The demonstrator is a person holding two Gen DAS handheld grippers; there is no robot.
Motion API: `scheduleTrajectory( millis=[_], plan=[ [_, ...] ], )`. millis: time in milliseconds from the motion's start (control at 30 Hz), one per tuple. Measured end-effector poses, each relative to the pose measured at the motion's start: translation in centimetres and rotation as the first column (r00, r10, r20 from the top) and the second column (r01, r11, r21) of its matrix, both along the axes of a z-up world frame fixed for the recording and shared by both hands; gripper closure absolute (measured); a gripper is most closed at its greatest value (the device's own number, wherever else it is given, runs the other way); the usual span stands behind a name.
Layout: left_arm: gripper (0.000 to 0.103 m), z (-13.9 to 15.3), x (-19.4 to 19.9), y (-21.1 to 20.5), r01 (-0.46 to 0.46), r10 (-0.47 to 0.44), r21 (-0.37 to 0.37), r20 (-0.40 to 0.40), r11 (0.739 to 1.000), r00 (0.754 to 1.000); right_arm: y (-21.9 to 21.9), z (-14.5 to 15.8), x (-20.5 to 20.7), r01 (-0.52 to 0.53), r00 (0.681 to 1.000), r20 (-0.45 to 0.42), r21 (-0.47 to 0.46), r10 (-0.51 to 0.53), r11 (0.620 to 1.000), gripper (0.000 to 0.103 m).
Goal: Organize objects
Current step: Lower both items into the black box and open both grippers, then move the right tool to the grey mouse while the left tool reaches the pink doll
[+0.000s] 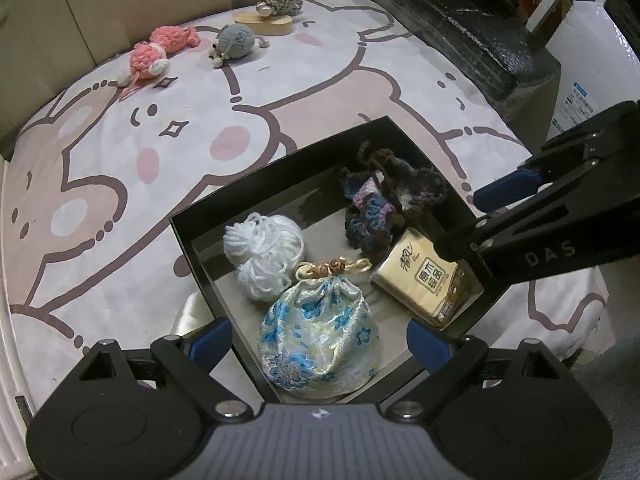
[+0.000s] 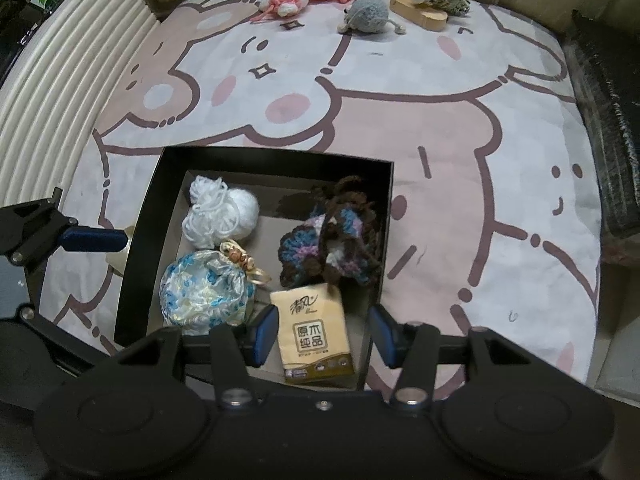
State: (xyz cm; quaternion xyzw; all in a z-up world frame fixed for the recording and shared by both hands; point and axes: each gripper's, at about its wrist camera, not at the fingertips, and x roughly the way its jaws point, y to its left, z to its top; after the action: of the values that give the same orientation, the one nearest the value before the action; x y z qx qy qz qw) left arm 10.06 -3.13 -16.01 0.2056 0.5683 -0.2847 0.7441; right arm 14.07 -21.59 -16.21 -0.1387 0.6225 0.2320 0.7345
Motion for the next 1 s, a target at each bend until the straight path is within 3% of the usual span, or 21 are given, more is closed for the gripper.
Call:
scheduleTrajectory(
  millis=[367,1000],
  plan=[
    [0.009,0.9,0.4,0.6,-0.051,0.052,-0.023,0.009,0.998,0.999,-1.0,1.3,0.0,0.003,0.998,0.064,-0.006,-0.003,1.0,0.045],
    [0.0,2.5,1.6,2.5,-0.196,0.199,-0.076,0.033,0.978,0.979,-2.3,2.3,-0.1,0.025,0.99,0.136,0.023,-0.028,0.999,0.008]
  ],
)
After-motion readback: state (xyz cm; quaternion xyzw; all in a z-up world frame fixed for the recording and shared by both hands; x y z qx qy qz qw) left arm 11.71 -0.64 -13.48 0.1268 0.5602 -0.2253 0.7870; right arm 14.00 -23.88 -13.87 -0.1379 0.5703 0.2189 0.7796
